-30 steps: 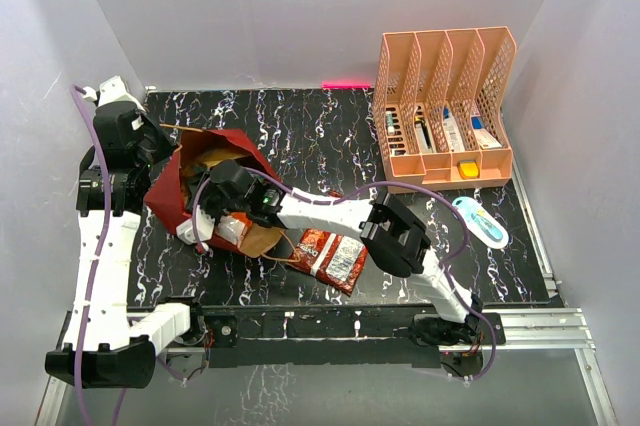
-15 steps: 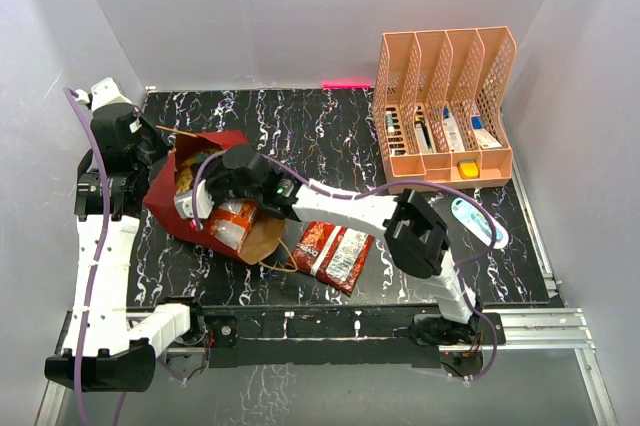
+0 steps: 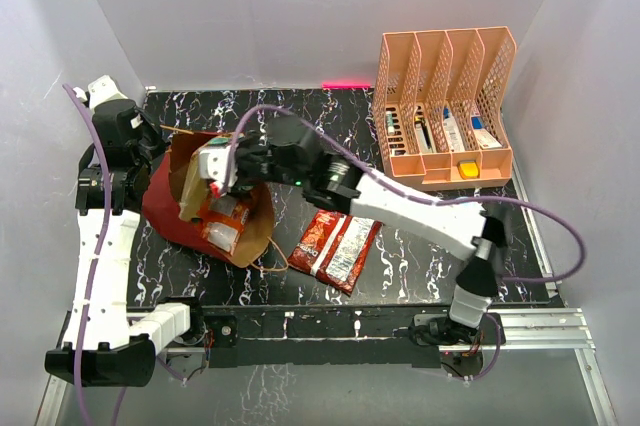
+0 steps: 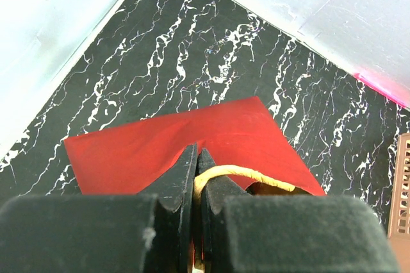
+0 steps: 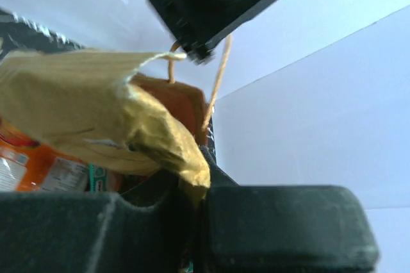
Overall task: Take the snacks out of the paper bag
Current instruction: Take out the snack from the paper bag, then place the snack at the center of the board.
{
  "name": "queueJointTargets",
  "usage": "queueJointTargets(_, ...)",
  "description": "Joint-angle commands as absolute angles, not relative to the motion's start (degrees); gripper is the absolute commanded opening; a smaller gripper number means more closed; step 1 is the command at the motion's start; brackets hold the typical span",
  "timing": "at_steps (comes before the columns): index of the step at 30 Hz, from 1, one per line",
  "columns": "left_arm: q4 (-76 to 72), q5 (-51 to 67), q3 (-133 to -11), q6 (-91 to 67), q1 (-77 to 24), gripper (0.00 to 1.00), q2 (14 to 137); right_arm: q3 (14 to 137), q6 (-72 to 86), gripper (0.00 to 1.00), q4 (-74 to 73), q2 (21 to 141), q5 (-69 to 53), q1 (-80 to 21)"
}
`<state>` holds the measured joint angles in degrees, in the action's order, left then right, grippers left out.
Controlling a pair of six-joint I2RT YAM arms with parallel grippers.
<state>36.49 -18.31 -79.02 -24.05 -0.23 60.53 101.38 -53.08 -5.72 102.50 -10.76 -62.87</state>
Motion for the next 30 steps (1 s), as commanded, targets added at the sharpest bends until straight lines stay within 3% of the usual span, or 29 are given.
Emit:
queueJointTargets(1,35.1,-21.09,-81.54,-23.91,0.02,0.0,59.97,101.99,-37.31,0.08,-4.38,89.81,-12.12,-62.93)
queueJointTargets(6,35.46,-20.37,-81.9,-23.93,0.09,0.0,60.14,104.79,-19.51,0.08,-12.56,83.79,-0.51,-62.88)
queueJointTargets(15,35.76,-20.3,-81.68,-23.82,0.05,0.0,59.65,105.97,1.27,0.08,-43.78,78.58,23.34,-62.66)
queueJointTargets(23,35.75,-20.06,-80.48,-23.89,0.07,0.0,59.37,102.27,8.41,0.08,-60.67,81.74,17.86,-59.61)
queueJointTargets(28,36.09,-19.69,-80.98,-23.84,0.09,0.0,59.35,93.23,-3.8,0.08,-49.7,79.49,14.49,-55.11)
queueJointTargets(30,36.27,-19.8,-81.19,-23.54,0.07,0.0,59.28,88.38,-14.43,0.08,-40.92,77.1,7.08,-51.41)
